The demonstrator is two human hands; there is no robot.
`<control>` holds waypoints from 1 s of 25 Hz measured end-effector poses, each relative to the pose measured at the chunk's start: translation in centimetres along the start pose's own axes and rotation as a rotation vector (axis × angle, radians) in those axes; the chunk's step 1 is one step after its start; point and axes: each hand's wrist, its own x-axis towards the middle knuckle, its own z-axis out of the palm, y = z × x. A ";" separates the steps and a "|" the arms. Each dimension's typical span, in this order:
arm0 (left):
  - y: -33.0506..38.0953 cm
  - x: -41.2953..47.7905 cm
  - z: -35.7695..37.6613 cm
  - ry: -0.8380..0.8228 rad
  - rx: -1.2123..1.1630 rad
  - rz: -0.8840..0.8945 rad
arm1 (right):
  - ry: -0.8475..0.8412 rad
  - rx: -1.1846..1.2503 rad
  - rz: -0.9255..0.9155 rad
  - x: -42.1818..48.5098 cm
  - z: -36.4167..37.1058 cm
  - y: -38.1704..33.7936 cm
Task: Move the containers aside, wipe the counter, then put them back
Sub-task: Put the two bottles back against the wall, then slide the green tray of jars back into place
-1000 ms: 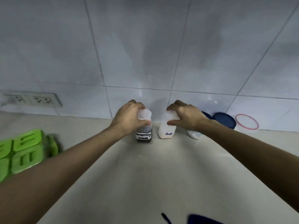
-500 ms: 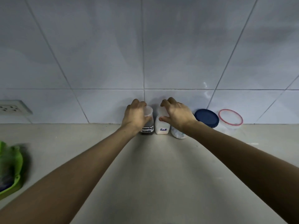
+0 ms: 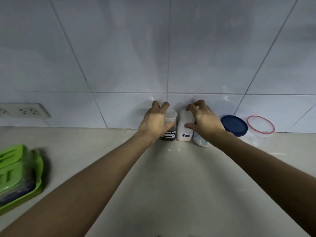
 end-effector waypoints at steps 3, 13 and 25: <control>-2.5 -3.7 -1.8 0.018 0.061 0.074 | 0.221 -0.091 -0.049 -2.5 0.5 -1.2; -17.6 -22.6 -8.4 0.433 -0.057 -0.412 | -0.281 0.540 -0.206 -4.9 9.6 -22.6; -34.5 -32.4 -14.4 0.475 -1.119 -1.234 | -0.687 1.162 0.296 -1.9 13.6 -42.5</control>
